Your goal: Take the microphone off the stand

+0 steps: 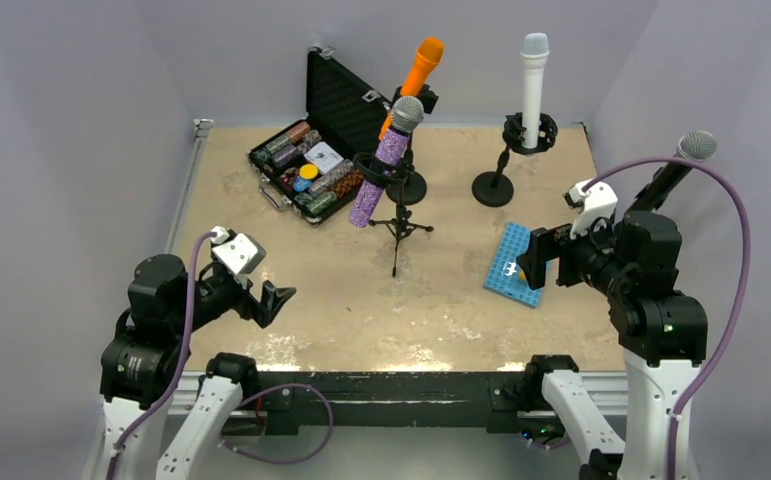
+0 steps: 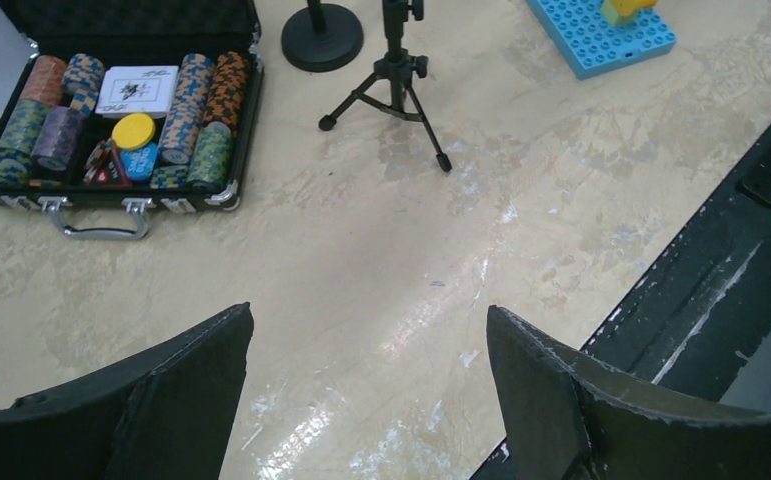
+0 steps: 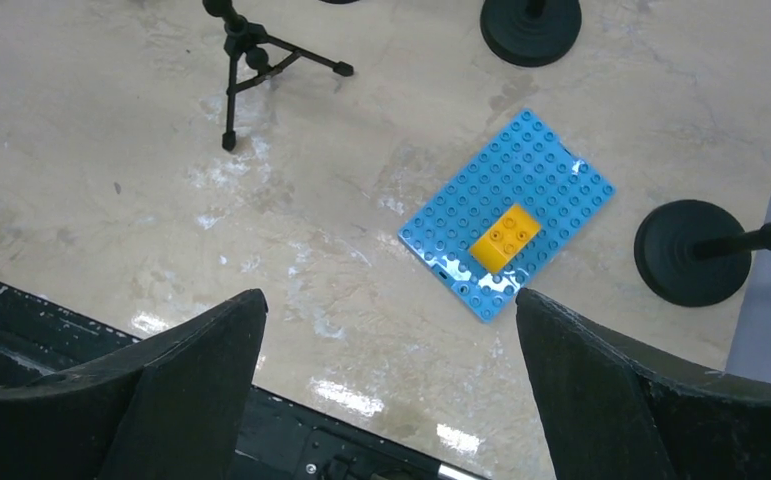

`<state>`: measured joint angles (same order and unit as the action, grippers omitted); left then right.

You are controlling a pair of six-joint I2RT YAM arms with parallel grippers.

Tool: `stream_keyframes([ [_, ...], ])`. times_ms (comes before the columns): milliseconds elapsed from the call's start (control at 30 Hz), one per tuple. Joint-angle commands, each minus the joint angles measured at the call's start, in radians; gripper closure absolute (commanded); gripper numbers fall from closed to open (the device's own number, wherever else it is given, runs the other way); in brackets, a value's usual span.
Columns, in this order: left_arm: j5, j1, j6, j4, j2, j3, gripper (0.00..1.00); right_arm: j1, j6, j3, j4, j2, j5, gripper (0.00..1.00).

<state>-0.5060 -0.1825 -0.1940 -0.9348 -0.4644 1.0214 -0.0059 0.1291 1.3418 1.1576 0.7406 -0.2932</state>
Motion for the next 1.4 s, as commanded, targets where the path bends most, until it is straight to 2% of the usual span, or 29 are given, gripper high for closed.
stream_keyframes([
  [0, -0.130, 0.003, -0.030, 0.082, -0.048, 0.054, 0.09, -0.002, 0.052, 0.087, -0.074, 0.034, -0.113, 0.01],
  [200, -0.207, 0.003, -0.096, 0.091, -0.198, 0.240, 0.09, -0.002, 0.083, 0.220, -0.109, 0.175, -0.414, 0.03],
  [333, -0.252, 0.003, -0.131, 0.039, -0.311, 0.398, 0.09, -0.002, 0.075, 0.347, -0.073, 0.293, -0.485, 0.04],
  [567, -0.317, 0.002, -0.082, 0.132, -0.468, 0.532, 0.09, 0.019, -0.037, 0.332, -0.270, 0.366, -0.672, 0.05],
  [633, -0.315, 0.001, -0.095, 0.147, -0.524, 0.577, 0.10, 0.033, -0.070, 0.368, -0.328, 0.410, -0.677, 0.06],
  [733, -0.295, -0.008, -0.121, 0.190, -0.600, 0.620, 0.15, 0.036, -0.201, 0.371, -0.463, 0.450, -0.687, 0.08],
  [900, -0.286, -0.049, -0.256, 0.240, -0.697, 0.665, 0.21, 0.081, -0.299, 0.329, -0.658, 0.490, -0.652, 0.08],
  [1067, -0.297, -0.113, -0.451, 0.061, -0.817, 0.817, 0.26, 0.180, -0.370, 0.379, -0.714, 0.575, -0.623, 0.06],
  [1233, -0.216, -0.178, -0.583, 0.168, -0.782, 0.733, 0.30, 0.217, -0.485, 0.362, -0.785, 0.636, -0.627, 0.04],
  [1367, -0.205, -0.230, -0.702, 0.145, -0.782, 0.736, 0.32, 0.233, -0.560, 0.375, -0.846, 0.680, -0.643, 0.01],
])
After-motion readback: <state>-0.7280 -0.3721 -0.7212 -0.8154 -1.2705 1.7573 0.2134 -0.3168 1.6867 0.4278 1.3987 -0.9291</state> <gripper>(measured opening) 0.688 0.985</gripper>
